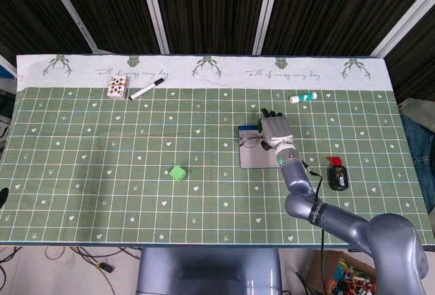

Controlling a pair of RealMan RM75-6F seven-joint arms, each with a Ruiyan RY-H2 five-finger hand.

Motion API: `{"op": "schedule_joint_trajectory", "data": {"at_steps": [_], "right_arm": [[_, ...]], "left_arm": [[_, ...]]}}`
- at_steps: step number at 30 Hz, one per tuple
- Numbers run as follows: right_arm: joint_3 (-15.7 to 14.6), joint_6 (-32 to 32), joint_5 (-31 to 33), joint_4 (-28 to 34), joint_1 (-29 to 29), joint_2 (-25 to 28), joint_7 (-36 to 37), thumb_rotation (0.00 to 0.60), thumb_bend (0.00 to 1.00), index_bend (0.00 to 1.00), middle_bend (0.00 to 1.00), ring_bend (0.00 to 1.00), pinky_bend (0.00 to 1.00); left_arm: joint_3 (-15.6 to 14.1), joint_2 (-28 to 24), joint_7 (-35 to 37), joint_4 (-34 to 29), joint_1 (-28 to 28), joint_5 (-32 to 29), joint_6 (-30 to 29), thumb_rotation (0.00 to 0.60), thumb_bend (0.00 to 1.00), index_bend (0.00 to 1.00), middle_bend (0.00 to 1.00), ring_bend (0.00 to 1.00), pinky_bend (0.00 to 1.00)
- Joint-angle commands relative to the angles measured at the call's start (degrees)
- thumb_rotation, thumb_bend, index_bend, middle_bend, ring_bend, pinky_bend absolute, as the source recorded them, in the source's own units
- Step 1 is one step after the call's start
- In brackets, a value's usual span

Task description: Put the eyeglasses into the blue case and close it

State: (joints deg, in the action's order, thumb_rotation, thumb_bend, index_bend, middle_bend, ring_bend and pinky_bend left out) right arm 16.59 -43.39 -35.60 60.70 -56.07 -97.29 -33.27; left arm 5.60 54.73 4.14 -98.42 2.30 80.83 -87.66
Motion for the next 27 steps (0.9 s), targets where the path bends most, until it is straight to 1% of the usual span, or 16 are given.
{"op": "schedule_joint_trajectory", "data": {"at_steps": [1,5,9,10,11,13,16,18,20,22,24,27], "right_arm": [[-0.18,-4.49,-3.16,7.94,2.84,3.77,2.41,0.6,0.38,0.28,0.1,0.15,0.19],[-1.69,-10.41,-7.87,17.08,6.85,7.47,4.7,0.6,0.38,0.25,0.14,0.16,0.19],[-4.36,-14.62,-11.25,23.61,10.21,10.13,5.02,0.6,0.38,0.21,0.23,0.24,0.19],[-4.83,-15.18,-11.39,24.64,10.72,10.54,4.79,0.6,0.39,0.2,0.27,0.28,0.2],[-5.3,-15.58,-11.0,25.78,11.18,10.97,4.25,0.6,0.39,0.19,0.29,0.3,0.22],[-6.35,-15.7,-9.19,28.1,11.87,11.59,2.82,0.6,0.39,0.17,0.38,0.39,0.31],[-7.04,-15.79,-7.14,29.45,11.82,11.91,0.59,0.6,0.39,0.15,0.46,0.47,0.45],[-7.19,-15.75,-5.56,29.69,11.58,11.76,-0.63,0.6,0.39,0.15,0.49,0.51,0.51],[-7.3,-16.04,-4.25,29.53,11.3,11.4,-1.88,0.6,0.39,0.15,0.54,0.55,0.55],[-7.26,-16.45,-2.96,29.11,10.93,10.85,-3.13,0.6,0.39,0.13,0.61,0.62,0.59],[-7.17,-16.33,-1.18,28.53,10.37,10.29,-4.48,0.6,0.39,0.12,0.67,0.66,0.62],[-6.83,-15.74,1.33,27.56,9.46,9.62,-5.91,0.6,0.39,0.11,0.7,0.69,0.64]], "left_arm": [[-0.02,0.02,-0.03,0.01,0.0,0.05,0.0,0.6,0.32,0.19,0.0,0.0,0.0],[-0.09,0.07,-0.16,0.0,0.01,0.18,0.02,0.6,0.32,0.19,0.0,0.0,0.0],[-0.17,0.12,-0.34,-0.06,0.04,0.4,0.0,0.6,0.32,0.19,0.0,0.0,0.0],[-0.2,0.13,-0.38,-0.11,0.04,0.47,-0.02,0.6,0.32,0.19,0.0,0.0,0.0],[-0.24,0.16,-0.42,-0.15,0.01,0.56,-0.06,0.6,0.32,0.19,0.0,0.0,0.0],[-0.35,0.19,-0.5,-0.33,-0.03,0.85,-0.19,0.6,0.32,0.19,0.0,0.0,0.0],[-0.36,0.17,-0.46,-0.41,-0.07,0.94,-0.3,0.6,0.32,0.19,0.0,0.0,0.0],[-0.38,0.14,-0.47,-0.52,-0.09,1.07,-0.39,0.6,0.32,0.19,0.0,0.0,0.0],[-0.4,0.11,-0.39,-0.63,-0.15,1.21,-0.55,0.6,0.32,0.19,0.0,0.0,0.0],[-0.4,0.08,-0.38,-0.69,-0.2,1.27,-0.68,0.6,0.32,0.19,0.0,0.0,0.0],[-0.41,0.06,-0.35,-0.77,-0.23,1.31,-0.73,0.6,0.32,0.19,0.0,0.0,0.0],[-0.44,0.03,-0.4,-0.81,-0.28,1.42,-0.85,0.6,0.32,0.19,0.0,0.0,0.0]]}}
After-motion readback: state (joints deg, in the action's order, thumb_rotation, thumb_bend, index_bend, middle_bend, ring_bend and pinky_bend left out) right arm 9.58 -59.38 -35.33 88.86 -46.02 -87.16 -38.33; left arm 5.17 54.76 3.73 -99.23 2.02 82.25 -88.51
